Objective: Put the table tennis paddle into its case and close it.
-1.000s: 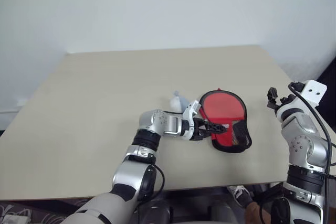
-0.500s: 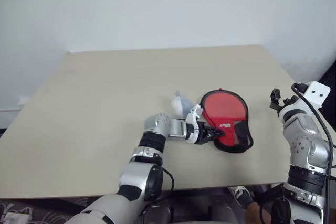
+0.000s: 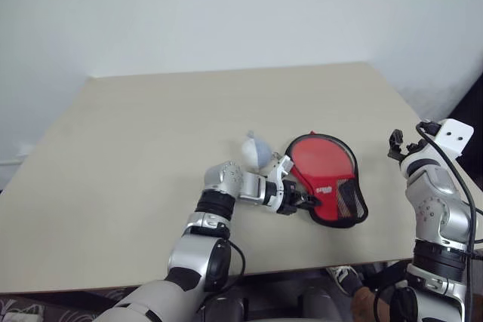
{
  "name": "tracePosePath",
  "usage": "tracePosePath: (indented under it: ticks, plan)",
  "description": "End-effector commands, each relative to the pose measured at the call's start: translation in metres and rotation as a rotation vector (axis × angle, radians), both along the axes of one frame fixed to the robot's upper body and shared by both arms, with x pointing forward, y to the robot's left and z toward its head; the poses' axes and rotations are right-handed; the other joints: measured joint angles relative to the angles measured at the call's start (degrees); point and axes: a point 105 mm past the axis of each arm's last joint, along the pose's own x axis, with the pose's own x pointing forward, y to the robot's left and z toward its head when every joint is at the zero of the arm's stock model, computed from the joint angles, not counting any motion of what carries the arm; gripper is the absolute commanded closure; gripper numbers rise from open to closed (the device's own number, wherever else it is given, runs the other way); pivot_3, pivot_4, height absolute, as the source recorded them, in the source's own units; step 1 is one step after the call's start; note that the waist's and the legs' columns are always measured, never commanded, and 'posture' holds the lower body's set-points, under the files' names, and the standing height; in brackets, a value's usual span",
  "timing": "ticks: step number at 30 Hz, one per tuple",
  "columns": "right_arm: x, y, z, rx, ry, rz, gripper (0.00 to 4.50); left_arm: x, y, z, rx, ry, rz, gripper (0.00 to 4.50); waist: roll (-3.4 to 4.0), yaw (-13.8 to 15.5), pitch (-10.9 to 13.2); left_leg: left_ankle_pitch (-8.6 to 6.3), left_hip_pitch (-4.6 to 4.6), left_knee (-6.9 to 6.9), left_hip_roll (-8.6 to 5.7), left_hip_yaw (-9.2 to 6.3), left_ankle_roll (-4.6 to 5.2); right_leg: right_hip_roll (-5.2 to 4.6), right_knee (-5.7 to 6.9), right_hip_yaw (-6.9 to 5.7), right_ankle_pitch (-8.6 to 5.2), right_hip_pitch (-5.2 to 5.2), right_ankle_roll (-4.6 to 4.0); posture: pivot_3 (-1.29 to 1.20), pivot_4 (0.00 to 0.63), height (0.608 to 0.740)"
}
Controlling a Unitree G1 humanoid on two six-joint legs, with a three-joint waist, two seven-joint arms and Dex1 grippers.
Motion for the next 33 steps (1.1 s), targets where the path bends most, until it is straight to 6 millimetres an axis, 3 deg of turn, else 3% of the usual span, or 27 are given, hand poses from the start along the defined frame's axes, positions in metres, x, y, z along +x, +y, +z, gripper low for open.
tracePosePath:
  ticks: [1,6,14,25,29,33]
  plan:
    - [-0.001,0.002,0.02,-0.032,-0.072,-0.007,0.0,-0.021,0.002,0.027,-0.118,-0.034,-0.143,4.43,0.05,-0.15,-0.01,0.0,0.0,0.0,0.0,0.02,0.0,0.0,0.01,0.03,0.0,0.0,0.0,0.0,0.0,0.74]
    - [-0.004,0.001,0.02,-0.04,-0.065,-0.005,0.0,-0.05,0.025,0.02,-0.124,-0.008,-0.281,4.43,0.08,-0.09,-0.01,0.0,0.04,-0.02,0.0,0.02,0.0,0.0,0.01,0.07,0.0,0.01,-0.01,0.0,0.0,0.74]
    - [-0.011,0.0,0.015,-0.054,-0.033,-0.004,0.0,-0.054,0.068,-0.005,-0.004,0.089,-0.229,4.43,0.08,0.12,-0.01,-0.01,0.01,0.01,0.0,0.02,0.0,0.0,0.02,0.08,0.0,-0.02,-0.01,0.0,0.0,0.74]
    - [-0.01,0.003,0.014,-0.057,-0.024,0.008,0.0,-0.054,0.078,-0.005,0.002,0.056,-0.156,4.43,0.07,0.13,-0.01,0.0,0.02,-0.01,0.01,0.02,0.0,0.02,0.03,0.09,0.0,-0.05,-0.02,0.0,0.0,0.74]
    - [-0.009,0.005,0.013,-0.056,-0.022,0.014,0.0,-0.053,0.081,-0.009,0.031,0.046,-0.139,3.48,0.08,0.13,-0.01,0.0,0.02,-0.01,0.01,0.02,0.0,0.02,0.04,0.1,0.0,-0.05,-0.02,0.0,0.0,0.74]
    - [-0.008,0.006,0.011,-0.053,-0.019,0.015,0.0,-0.052,0.084,-0.008,0.024,0.046,-0.123,2.11,0.08,0.14,-0.01,0.0,0.02,-0.01,0.01,0.03,0.0,0.02,0.03,0.11,0.0,-0.06,-0.02,0.0,0.0,0.74]
